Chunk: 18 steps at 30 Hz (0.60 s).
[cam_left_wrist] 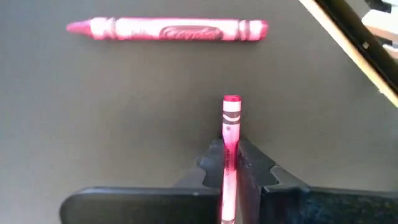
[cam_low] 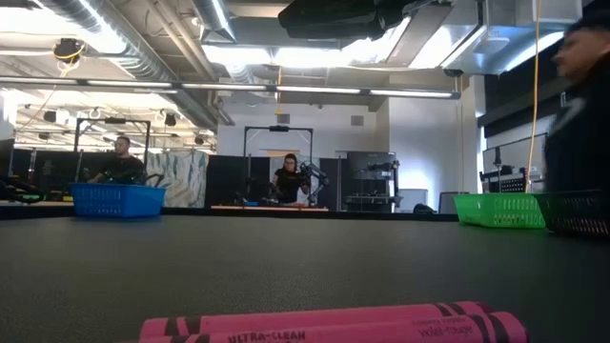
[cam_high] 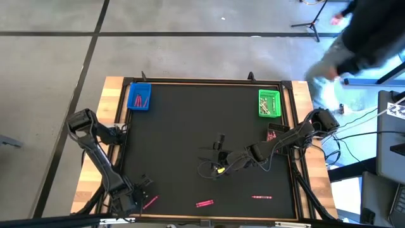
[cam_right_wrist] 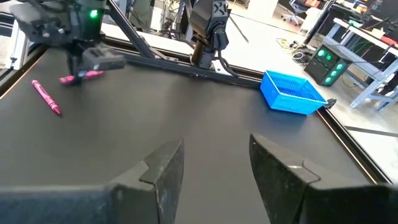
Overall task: Sort crayons
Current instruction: Put the red crayon into the blue bin
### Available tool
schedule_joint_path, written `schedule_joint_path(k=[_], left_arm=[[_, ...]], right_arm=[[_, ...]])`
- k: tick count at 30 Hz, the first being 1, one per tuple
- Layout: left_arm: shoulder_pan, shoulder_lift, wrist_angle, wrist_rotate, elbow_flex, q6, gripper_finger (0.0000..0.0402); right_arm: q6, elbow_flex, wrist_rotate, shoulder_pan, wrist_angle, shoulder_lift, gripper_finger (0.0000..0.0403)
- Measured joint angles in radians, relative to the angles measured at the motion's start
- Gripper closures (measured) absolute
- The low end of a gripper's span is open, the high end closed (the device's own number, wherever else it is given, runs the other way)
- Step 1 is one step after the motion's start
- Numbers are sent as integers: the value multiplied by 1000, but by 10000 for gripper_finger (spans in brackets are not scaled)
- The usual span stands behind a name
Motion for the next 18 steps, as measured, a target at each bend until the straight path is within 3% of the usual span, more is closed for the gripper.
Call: schedule_joint_path(k=[8, 18], left_arm=[[51, -144, -11, -88, 0, -95, 395], [145, -336, -11, -364, 0, -159, 392]], right_arm=[[0, 0, 0, 0, 0, 0, 221], [0, 0, 0, 0, 0, 0, 221]])
